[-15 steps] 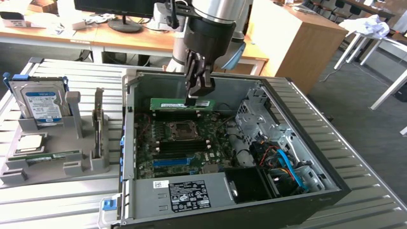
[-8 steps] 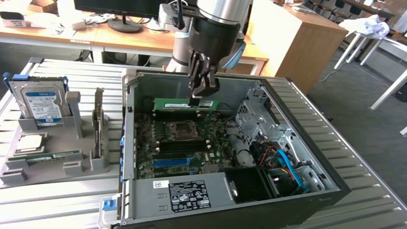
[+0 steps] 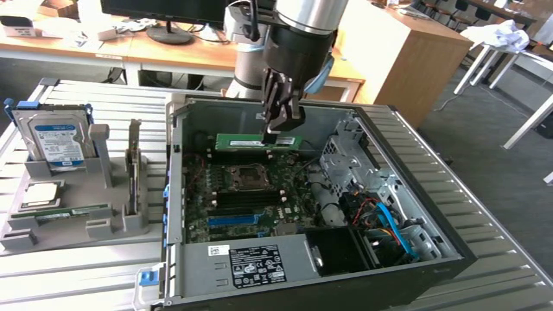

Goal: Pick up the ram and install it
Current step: 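Pick up the ram and move it above insertion slot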

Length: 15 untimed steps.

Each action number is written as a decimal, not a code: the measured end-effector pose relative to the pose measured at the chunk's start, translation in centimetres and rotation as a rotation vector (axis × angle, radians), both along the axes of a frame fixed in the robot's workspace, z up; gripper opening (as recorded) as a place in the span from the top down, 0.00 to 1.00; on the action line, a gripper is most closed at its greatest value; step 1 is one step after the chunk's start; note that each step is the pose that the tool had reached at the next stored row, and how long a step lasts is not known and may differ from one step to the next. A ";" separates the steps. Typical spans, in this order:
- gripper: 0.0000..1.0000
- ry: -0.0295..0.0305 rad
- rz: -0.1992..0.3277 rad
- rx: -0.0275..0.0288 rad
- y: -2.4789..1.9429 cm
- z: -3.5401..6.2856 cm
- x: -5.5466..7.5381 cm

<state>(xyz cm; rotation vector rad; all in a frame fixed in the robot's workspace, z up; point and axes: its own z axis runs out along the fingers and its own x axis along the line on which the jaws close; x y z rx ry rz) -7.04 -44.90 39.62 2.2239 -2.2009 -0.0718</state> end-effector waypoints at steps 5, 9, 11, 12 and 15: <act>0.87 0.0002 0.000 0.0000 0.00 0.00 0.6; 0.87 0.0002 0.000 0.0000 0.00 0.00 1.1; 0.87 0.0002 0.000 0.0000 0.00 0.00 1.3; 0.87 0.0002 0.000 0.0000 0.00 0.00 1.4; 0.87 0.0001 0.000 0.0000 0.00 0.00 1.7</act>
